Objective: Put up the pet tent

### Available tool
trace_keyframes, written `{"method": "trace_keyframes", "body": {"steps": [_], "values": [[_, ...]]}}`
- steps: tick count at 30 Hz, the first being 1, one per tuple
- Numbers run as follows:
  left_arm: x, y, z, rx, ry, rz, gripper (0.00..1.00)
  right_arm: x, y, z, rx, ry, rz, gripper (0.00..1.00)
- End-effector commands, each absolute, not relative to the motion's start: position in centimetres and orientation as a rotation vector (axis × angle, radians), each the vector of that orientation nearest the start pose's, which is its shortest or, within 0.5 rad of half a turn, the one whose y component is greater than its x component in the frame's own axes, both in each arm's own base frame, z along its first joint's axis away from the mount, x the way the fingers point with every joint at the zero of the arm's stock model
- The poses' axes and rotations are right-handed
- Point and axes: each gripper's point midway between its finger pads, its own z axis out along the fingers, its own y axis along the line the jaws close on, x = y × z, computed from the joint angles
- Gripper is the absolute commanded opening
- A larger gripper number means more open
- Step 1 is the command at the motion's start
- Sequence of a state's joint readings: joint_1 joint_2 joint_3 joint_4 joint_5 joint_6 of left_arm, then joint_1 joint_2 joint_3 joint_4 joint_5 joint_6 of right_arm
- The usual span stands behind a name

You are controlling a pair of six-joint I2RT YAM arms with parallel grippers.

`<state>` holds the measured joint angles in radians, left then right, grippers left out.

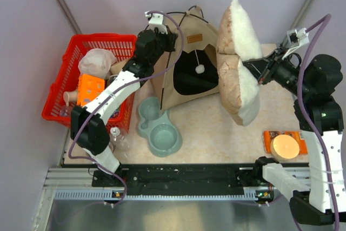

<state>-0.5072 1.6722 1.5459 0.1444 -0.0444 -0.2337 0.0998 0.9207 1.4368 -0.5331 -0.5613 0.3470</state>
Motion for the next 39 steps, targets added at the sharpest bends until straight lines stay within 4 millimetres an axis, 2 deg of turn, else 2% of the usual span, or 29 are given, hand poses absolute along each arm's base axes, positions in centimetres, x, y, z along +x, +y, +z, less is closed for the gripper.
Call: {"method": "trace_keyframes", "body": {"steps": [1, 5, 9, 11, 14, 17, 20, 21, 23, 26, 30, 31, 35, 36, 39], "values": [[48.0, -27.3, 42.4, 0.14, 1.418, -0.611, 0.0, 20.3, 13.7, 51.6, -0.39, 1.41, 0.798, 0.0], [47.8, -27.9, 43.0, 0.104, 1.392, -0.674, 0.0, 18.7, 13.8, 52.5, -0.422, 1.384, 0.804, 0.0], [47.7, -28.7, 41.7, 0.113, 1.399, -0.698, 0.0, 17.2, 14.3, 53.0, -0.473, 1.374, 0.832, 0.0], [47.6, -29.0, 40.4, 0.128, 1.407, -0.699, 0.0, 16.7, 14.6, 52.8, -0.493, 1.38, 0.851, 0.0], [47.4, -29.2, 37.1, 0.146, 1.466, -0.696, 0.0, 16.2, 15.0, 52.0, -0.507, 1.403, 0.886, 0.0], [46.3, -29.5, 34.5, 0.187, 1.493, -0.729, 0.0, 16.0, 15.4, 50.6, -0.515, 1.44, 0.942, 0.0], [45.7, -28.9, 33.1, 0.177, 1.514, -0.705, 0.0, 15.6, 16.3, 49.3, -0.525, 1.468, 1.041, 0.0], [45.7, -28.6, 32.8, 0.173, 1.519, -0.691, 0.03, 15.7, 16.4, 48.6, -0.514, 1.484, 1.069, 0.0], [45.5, -28.2, 32.3, 0.185, 1.528, -0.669, 0.23, 16.0, 16.5, 46.9, -0.487, 1.525, 1.092, 0.0], [45.2, -27.8, 32.2, 0.208, 1.535, -0.642, 0.63, 17.3, 16.3, 43.1, -0.425, 1.61, 1.097, 0.0], [44.6, -27.8, 32.9, 0.265, 1.503, -0.624, 0.99, 19.8, 15.6, 37.2, -0.32, 1.739, 1.05, 0.0], [44.5, -27.8, 32.9, 0.274, 1.499, -0.619, 0.99, 20.5, 15.4, 35.7, -0.299, 1.769, 1.035, 0.0], [44.7, -28.0, 32.1, 0.322, 1.532, -0.59, 0.97, 22.9, 15.1, 32.9, -0.237, 1.797, 1.01, 0.0], [44.8, -28.0, 32.2, 0.325, 1.534, -0.59, 0.89, 23.5, 15.0, 32.5, -0.222, 1.797, 1.007, 0.0], [44.9, -27.9, 32.5, 0.312, 1.542, -0.592, 0.57, 25.2, 15.1, 31.3, -0.189, 1.794, 1.012, 0.0]]}}
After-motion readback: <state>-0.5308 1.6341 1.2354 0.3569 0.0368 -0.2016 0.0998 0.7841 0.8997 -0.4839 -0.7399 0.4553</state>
